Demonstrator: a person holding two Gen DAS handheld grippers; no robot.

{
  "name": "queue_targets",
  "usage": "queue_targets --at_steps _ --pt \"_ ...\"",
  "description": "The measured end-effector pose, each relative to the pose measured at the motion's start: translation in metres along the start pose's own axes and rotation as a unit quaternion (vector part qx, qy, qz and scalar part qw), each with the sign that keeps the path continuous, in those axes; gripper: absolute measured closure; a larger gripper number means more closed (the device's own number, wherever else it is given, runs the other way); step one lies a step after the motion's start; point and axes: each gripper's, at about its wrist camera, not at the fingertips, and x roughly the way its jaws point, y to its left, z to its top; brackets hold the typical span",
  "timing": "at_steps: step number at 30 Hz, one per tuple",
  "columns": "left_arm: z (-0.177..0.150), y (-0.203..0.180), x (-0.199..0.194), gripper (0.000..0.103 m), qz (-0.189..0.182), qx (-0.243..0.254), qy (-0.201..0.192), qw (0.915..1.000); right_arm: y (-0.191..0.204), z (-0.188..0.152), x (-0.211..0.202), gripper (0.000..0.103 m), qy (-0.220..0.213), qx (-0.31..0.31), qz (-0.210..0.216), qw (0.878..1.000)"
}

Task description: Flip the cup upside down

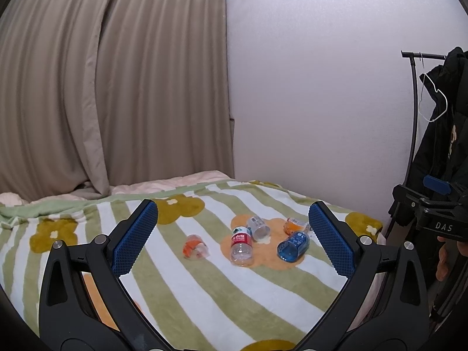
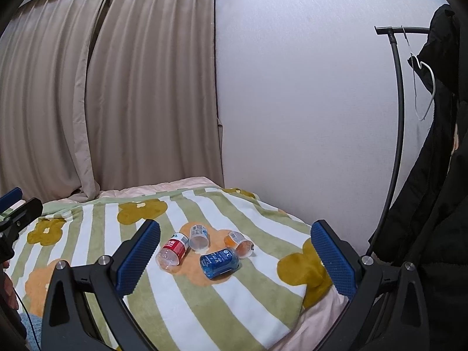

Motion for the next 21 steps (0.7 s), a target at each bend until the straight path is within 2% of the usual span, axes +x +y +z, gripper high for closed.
queue_targets --at_steps 21 --pt "0.0 -0.004 0.014 0.0 -0.015 -0.004 0.019 0.9997 -0.007 -0.003 0.003 0.0 0.004 0.006 0.004 1.0"
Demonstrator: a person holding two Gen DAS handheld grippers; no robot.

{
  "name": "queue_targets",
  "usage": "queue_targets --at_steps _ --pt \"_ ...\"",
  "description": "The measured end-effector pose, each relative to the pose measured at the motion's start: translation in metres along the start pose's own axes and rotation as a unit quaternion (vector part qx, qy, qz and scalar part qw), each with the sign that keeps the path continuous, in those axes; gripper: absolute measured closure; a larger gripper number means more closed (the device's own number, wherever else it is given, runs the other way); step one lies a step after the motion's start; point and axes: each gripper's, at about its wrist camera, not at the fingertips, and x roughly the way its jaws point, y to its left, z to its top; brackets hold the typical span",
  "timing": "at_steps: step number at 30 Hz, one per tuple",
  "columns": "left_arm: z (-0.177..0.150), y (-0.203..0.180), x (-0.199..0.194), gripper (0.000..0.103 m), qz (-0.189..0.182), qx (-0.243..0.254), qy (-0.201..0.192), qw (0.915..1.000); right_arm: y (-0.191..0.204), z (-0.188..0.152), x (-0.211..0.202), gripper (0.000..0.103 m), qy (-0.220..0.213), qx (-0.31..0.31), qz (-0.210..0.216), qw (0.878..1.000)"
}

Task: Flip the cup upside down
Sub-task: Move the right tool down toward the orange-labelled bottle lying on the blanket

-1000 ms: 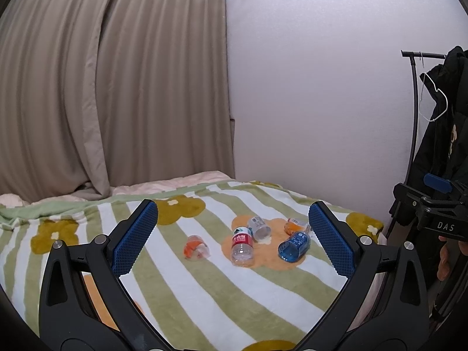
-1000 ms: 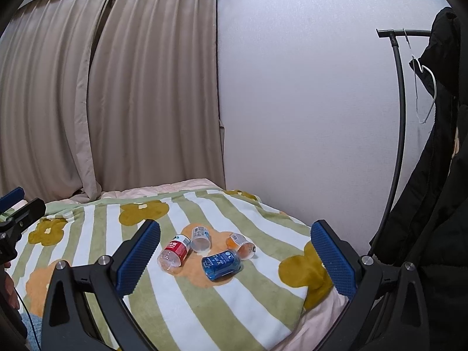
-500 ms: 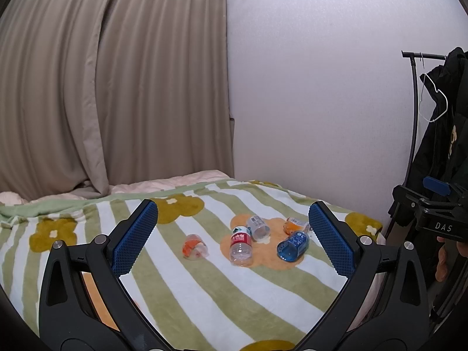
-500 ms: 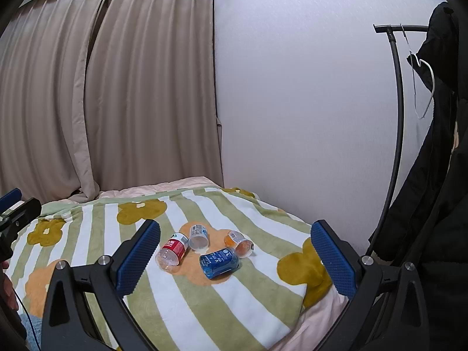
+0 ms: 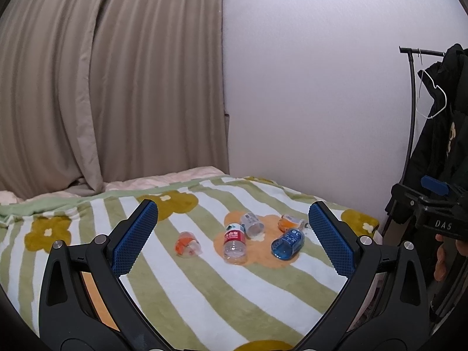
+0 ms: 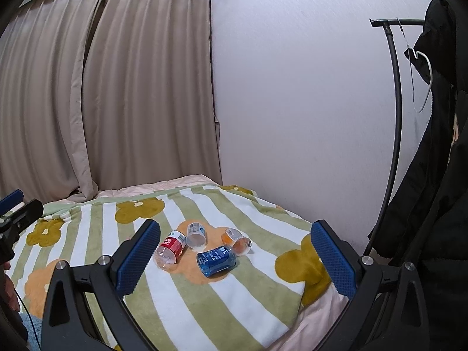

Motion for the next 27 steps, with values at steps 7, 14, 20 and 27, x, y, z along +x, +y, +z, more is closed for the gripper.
queue_targets --at_steps 7,14,20,27 --pt "0.006 -0.005 0.051 0.0 -0.024 -0.004 0.044 0.9987 -0.018 0.022 0.062 0.0 0.043 -0.028 0.04 0.998" --pt "-0.002 -0.004 0.134 0.0 -0.054 -0.019 0.126 0.9904 -0.034 0.032 0.191 0.0 0.148 -0.058 0.097 0.983" --pt "-0.023 0.001 0.195 0.0 -0.067 -0.022 0.189 0.9793 -0.027 0.004 0.297 0.0 0.272 -0.078 0.132 0.95" --pt "-0.058 0.015 0.244 0.0 -0.077 -0.015 0.253 0.9644 -0.032 -0.045 0.383 0.0 0.38 -0.065 0.148 0.911"
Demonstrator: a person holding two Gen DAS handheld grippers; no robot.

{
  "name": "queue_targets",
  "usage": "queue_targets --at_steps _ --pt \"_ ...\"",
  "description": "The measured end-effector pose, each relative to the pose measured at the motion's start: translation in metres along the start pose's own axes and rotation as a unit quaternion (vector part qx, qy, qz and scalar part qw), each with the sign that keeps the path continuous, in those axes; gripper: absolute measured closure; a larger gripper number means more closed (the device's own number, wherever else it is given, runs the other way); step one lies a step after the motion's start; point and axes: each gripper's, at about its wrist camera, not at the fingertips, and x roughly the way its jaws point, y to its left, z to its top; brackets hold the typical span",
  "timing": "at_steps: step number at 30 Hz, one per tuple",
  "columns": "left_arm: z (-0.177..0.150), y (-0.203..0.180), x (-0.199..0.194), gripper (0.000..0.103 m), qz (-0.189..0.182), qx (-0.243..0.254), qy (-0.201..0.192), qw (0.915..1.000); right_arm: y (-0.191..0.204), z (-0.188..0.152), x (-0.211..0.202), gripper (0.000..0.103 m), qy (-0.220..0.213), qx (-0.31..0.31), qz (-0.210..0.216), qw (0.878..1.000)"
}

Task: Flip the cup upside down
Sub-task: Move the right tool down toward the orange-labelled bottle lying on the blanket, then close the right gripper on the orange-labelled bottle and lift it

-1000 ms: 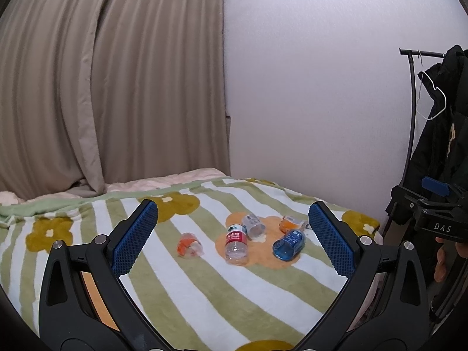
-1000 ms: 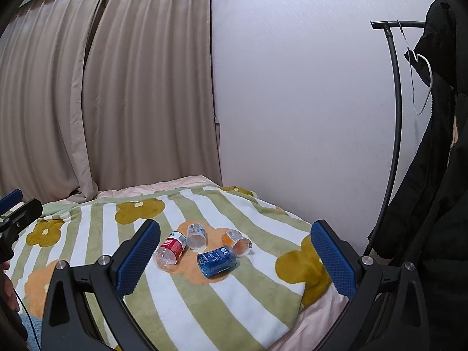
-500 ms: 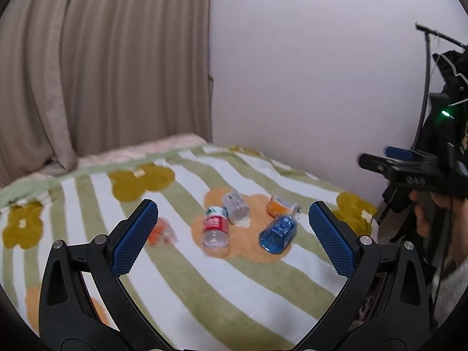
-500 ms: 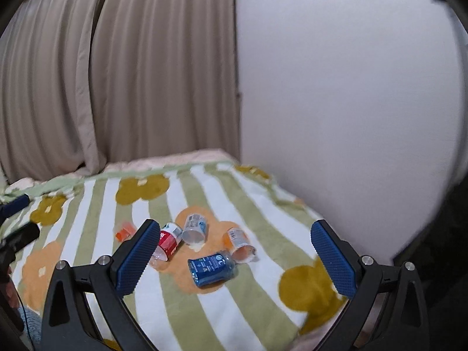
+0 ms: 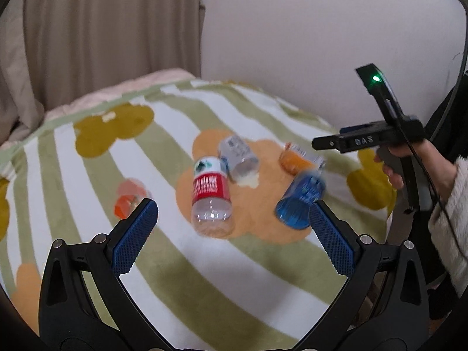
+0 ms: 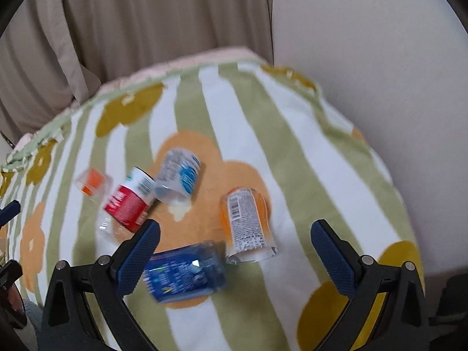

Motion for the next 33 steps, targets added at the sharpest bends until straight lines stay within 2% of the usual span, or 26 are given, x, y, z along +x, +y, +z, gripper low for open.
queue_targets --at_steps 5,9,16,19,22,25,27,29,31,33 --pt "-0.007 0.01 0.026 0.0 -0.006 0.007 0.034 0.9994 -0.009 0.009 0.05 0.007 0.056 -0.007 -0.001 0.998" --pt "-0.012 0.013 0.036 0.0 -0.011 0.006 0.045 0.9989 -0.013 0.013 0.071 0.014 0.07 0.005 0.008 0.997" --pt "-0.019 0.017 0.041 0.0 -0.017 0.002 0.051 0.9986 -0.015 0.012 0.091 0.046 0.096 0.014 0.03 0.995" --pt "-0.019 0.017 0.039 0.0 -0.019 0.0 0.049 0.9986 -0.016 0.012 0.086 0.047 0.087 0.012 0.023 0.996" --pt "-0.018 0.017 0.034 0.0 -0.018 -0.001 0.045 0.9988 -0.016 0.013 0.074 0.047 0.07 0.009 0.007 0.997" --pt "-0.017 0.019 0.021 0.0 -0.016 -0.007 0.036 0.9992 -0.011 0.019 0.045 0.047 0.036 -0.002 -0.012 0.999" --pt "-0.019 0.021 0.008 0.0 -0.01 -0.013 0.026 0.9995 0.002 0.023 0.01 0.047 0.0 -0.014 -0.021 1.0" --pt "-0.022 0.023 -0.006 0.0 -0.001 -0.014 0.019 0.9997 0.018 0.019 -0.024 0.047 -0.032 -0.011 -0.013 0.999" --pt "-0.024 0.026 -0.018 0.0 0.009 -0.012 0.015 0.9998 0.041 0.006 -0.056 0.047 -0.059 0.005 0.015 0.998" --pt "-0.027 0.029 -0.031 0.0 0.012 -0.015 0.015 0.9997 0.066 -0.012 -0.072 0.047 -0.062 0.01 0.035 0.997"
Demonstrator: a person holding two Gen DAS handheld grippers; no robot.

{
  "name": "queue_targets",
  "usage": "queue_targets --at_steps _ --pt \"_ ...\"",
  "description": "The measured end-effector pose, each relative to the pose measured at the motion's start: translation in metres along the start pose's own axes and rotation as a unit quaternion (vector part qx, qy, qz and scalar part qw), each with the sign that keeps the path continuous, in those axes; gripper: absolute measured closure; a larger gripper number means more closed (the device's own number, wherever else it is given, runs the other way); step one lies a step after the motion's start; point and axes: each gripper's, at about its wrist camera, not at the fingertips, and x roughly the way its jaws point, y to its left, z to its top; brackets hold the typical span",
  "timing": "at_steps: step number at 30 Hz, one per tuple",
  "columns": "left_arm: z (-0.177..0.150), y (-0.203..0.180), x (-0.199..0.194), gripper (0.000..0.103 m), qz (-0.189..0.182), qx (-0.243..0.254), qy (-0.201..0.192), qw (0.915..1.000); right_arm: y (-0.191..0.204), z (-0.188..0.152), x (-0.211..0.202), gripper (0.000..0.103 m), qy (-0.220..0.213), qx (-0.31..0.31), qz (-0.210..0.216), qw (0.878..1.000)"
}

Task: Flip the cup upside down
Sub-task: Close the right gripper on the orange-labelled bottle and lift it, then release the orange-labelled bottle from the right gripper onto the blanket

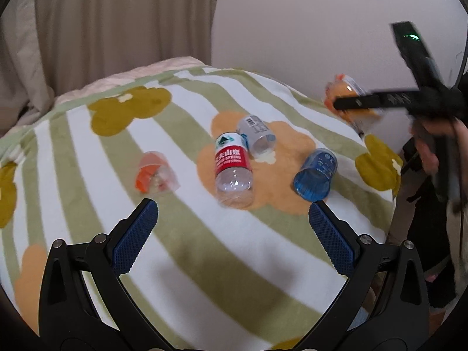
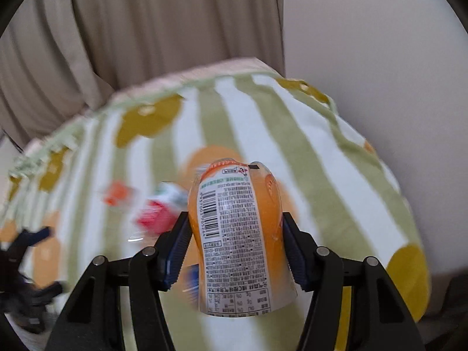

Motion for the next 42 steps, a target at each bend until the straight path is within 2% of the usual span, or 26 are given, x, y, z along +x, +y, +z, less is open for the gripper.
queue_targets --at_steps 5,9,13,16,24,29,30,31,32,33,34,35,39,42 --pt "-0.013 0.009 -0.032 0.0 0.004 -0.021 0.002 0.9998 0.053 -0.053 0.005 0.047 0.022 0.031 0.061 0.997" --pt "-0.031 0.01 -0.053 0.0 0.001 -0.037 0.015 0.9992 0.073 -0.092 0.025 0.047 0.039 0.092 0.081 0.992" --pt "-0.047 0.013 -0.068 0.0 0.009 -0.046 0.024 0.9986 0.086 -0.116 0.044 0.047 0.055 0.153 0.094 0.982" --pt "-0.053 0.016 -0.074 0.0 0.014 -0.05 0.027 0.9983 0.096 -0.129 0.059 0.047 0.07 0.17 0.086 0.979" --pt "-0.058 0.022 -0.084 0.0 -0.002 -0.063 0.032 0.9975 0.108 -0.141 0.099 0.047 0.126 0.145 0.043 0.98" --pt "-0.057 0.024 -0.089 0.0 0.003 -0.069 0.031 0.9972 0.108 -0.145 0.101 0.046 0.135 0.146 0.04 0.979" --pt "-0.057 0.024 -0.09 0.0 0.005 -0.072 0.032 0.9969 0.108 -0.146 0.1 0.045 0.135 0.148 0.041 0.979" --pt "-0.057 0.024 -0.091 0.0 0.007 -0.075 0.03 0.9967 0.108 -0.146 0.099 0.039 0.135 0.151 0.043 0.978" --pt "-0.057 0.025 -0.094 0.0 0.009 -0.078 0.027 0.9966 0.105 -0.146 0.098 0.025 0.131 0.159 0.047 0.977" --pt "-0.057 0.025 -0.096 0.0 0.009 -0.081 0.025 0.9963 0.104 -0.146 0.094 0.018 0.122 0.164 0.053 0.977" --pt "-0.056 0.025 -0.097 0.0 0.008 -0.084 0.026 0.9961 0.103 -0.146 0.088 0.005 0.109 0.166 0.066 0.978" --pt "-0.054 0.024 -0.098 0.0 0.008 -0.085 0.03 0.9959 0.103 -0.147 0.082 0.001 0.097 0.165 0.075 0.979" --pt "-0.041 0.017 -0.096 0.0 0.015 -0.083 0.042 0.9956 0.089 -0.145 0.043 0.001 0.02 0.146 0.103 0.984" --pt "-0.024 0.004 -0.076 0.0 0.03 -0.07 0.069 0.9947 0.077 -0.144 0.012 0.001 -0.026 0.134 0.108 0.985"
